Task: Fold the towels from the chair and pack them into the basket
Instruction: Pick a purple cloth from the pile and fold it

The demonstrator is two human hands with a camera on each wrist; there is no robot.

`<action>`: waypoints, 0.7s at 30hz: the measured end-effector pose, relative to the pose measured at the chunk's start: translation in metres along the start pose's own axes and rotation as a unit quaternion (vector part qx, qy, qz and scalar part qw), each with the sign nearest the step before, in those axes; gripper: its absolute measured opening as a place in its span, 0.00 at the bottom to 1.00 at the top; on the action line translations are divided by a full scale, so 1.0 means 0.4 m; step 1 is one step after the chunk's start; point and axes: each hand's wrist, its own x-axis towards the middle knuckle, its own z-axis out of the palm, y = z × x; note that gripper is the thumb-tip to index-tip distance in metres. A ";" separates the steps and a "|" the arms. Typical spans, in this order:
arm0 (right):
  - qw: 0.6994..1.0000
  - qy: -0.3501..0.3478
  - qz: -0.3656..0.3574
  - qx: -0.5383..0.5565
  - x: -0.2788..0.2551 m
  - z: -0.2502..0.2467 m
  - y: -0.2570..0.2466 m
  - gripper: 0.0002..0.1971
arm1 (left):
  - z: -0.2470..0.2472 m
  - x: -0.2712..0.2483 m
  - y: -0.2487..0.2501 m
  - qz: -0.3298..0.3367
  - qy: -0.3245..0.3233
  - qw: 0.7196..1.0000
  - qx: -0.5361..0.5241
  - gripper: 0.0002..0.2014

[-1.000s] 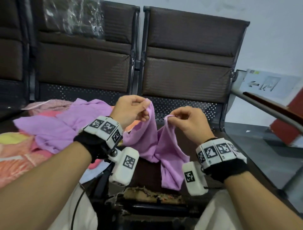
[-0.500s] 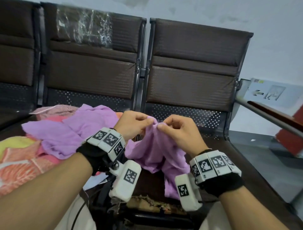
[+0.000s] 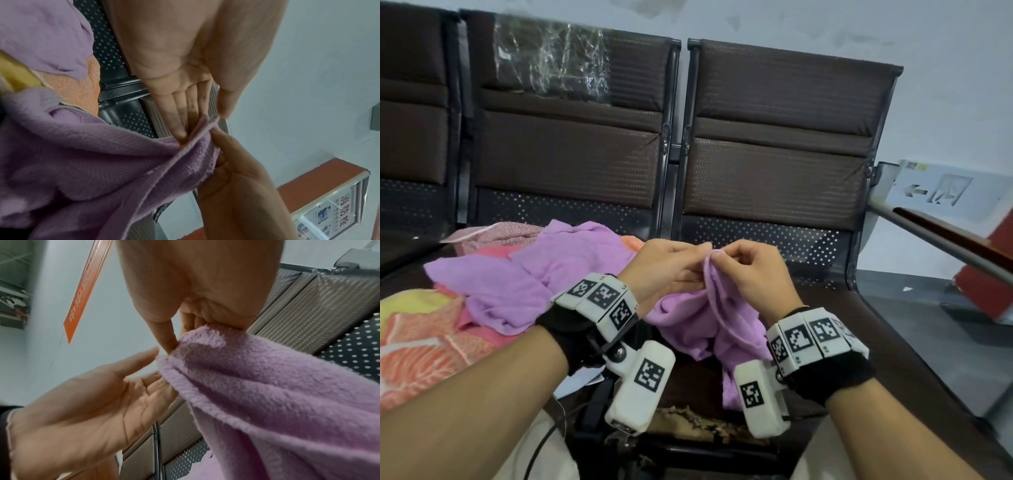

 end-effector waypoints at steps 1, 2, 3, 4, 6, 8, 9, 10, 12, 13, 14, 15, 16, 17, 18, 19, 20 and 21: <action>1.000 -0.002 -0.001 0.005 -0.001 0.000 0.001 0.07 | 0.000 -0.004 -0.003 0.017 -0.002 1.000 0.009 0.13; 1.000 -0.008 -0.004 0.009 -0.002 0.000 0.000 0.06 | -0.001 -0.007 -0.006 0.032 0.001 0.999 0.018 0.12; 1.000 -0.017 -0.007 0.011 -0.002 0.000 -0.001 0.06 | -0.002 -0.008 -0.009 0.044 0.007 0.999 0.028 0.11; 1.000 -0.027 -0.010 0.013 -0.003 -0.002 -0.002 0.06 | -0.005 -0.008 -0.012 0.052 0.013 0.998 0.036 0.11; 0.999 -0.038 -0.017 0.018 -0.002 -0.008 -0.005 0.07 | -0.011 -0.009 -0.014 0.062 0.022 0.997 0.039 0.10; 0.999 -0.037 -0.035 -0.001 -0.003 -0.020 -0.006 0.11 | -0.020 -0.010 -0.012 0.069 0.033 0.997 0.034 0.09; 0.997 -0.040 -0.053 -0.034 -0.004 -0.028 -0.005 0.13 | -0.027 -0.011 -0.012 0.073 0.041 0.996 0.034 0.08; 0.992 -0.047 -0.075 -0.085 -0.005 -0.037 -0.003 0.15 | -0.035 -0.011 -0.012 0.078 0.052 0.995 0.039 0.07; 0.968 -0.068 -0.125 -0.206 -0.011 -0.049 -0.003 0.20 | -0.054 -0.013 -0.014 0.090 0.079 0.991 0.061 0.08; 0.953 -0.079 -0.144 -0.256 -0.015 -0.054 -0.004 0.21 | -0.065 -0.015 -0.014 0.096 0.093 0.989 0.070 0.08; 0.942 -0.091 -0.151 -0.286 -0.018 -0.062 -0.004 0.22 | -0.078 -0.019 -0.012 0.102 0.107 0.986 0.076 0.08; 0.936 -0.103 -0.150 -0.302 -0.019 -0.072 -0.002 0.21 | -0.092 -0.023 -0.010 0.107 0.122 0.983 0.083 0.08; 0.931 -0.117 -0.147 -0.314 -0.021 -0.085 0.004 0.19 | -0.108 -0.027 -0.007 0.108 0.140 0.980 0.088 0.09; 0.922 -0.136 -0.142 -0.333 -0.022 -0.099 0.011 0.17 | -0.125 -0.030 -0.004 0.106 0.162 0.977 0.087 0.10; 0.907 -0.164 -0.132 -0.365 -0.025 -0.111 0.017 0.14 | -0.141 -0.034 -0.001 0.100 0.186 0.974 0.079 0.11; 0.883 -0.197 -0.118 -0.409 -0.030 -0.120 0.026 0.14 | -0.158 -0.038 0.002 0.094 0.205 0.972 0.063 0.12; 0.852 -0.228 -0.100 -0.460 -0.037 -0.126 0.035 0.14 | -0.172 -0.043 0.004 0.089 0.217 0.971 0.046 0.13; 0.818 -0.253 -0.080 -0.510 -0.046 -0.128 0.044 0.15 | -0.185 -0.047 0.007 0.083 0.226 0.970 0.031 0.13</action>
